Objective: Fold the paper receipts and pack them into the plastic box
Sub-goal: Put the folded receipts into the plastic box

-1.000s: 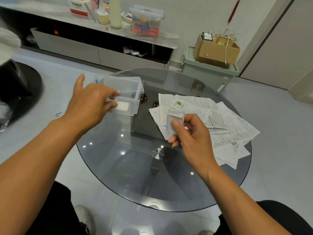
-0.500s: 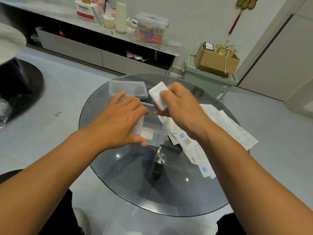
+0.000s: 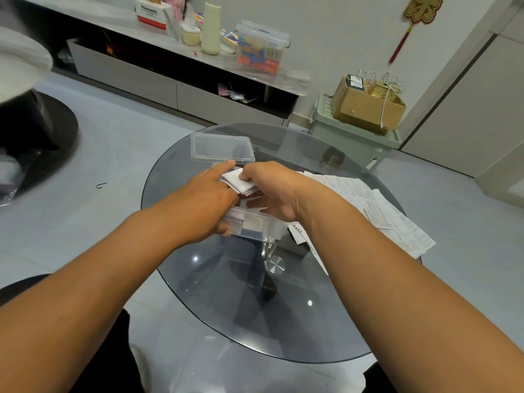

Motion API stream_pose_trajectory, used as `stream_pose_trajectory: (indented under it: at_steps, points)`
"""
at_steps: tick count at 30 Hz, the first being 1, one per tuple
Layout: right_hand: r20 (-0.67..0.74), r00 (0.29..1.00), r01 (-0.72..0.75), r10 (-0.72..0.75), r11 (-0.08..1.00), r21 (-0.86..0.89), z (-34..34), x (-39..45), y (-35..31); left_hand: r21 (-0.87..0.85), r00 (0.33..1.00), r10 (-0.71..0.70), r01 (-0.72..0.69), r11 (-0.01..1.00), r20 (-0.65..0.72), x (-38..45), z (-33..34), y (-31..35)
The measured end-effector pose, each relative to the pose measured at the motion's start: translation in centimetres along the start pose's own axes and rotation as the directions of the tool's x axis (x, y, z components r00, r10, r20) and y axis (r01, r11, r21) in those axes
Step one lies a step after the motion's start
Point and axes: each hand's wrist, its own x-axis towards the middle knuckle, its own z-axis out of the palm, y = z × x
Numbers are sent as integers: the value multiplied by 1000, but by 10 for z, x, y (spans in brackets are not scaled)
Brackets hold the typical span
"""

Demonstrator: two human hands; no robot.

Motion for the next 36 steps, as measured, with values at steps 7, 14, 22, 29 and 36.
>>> stream_pose_trajectory:
  at_steps: [7, 14, 22, 29, 36]
  points:
    - [63, 998, 17, -26, 990, 143, -3, -2, 1, 105, 999, 33, -30, 994, -26, -3, -1, 5]
    - [47, 993, 107, -106, 994, -3, -8, -13, 0, 112, 1000, -7, 9, 994, -22, -5, -3, 8]
    - [-90, 857, 110, -508, 350, -930, -17, -31, -2, -84, 995, -100, 100, 991, -2, -8, -4, 8]
    - [-35, 879, 137, -475, 322, -937, -8, -23, 2, -108, 998, -42, 38, 993, -36, -5, 0, 2]
    - [-71, 914, 57, -399, 300, -952, 0, -18, -3, 81, 996, 58, -53, 995, -65, -6, -2, -1]
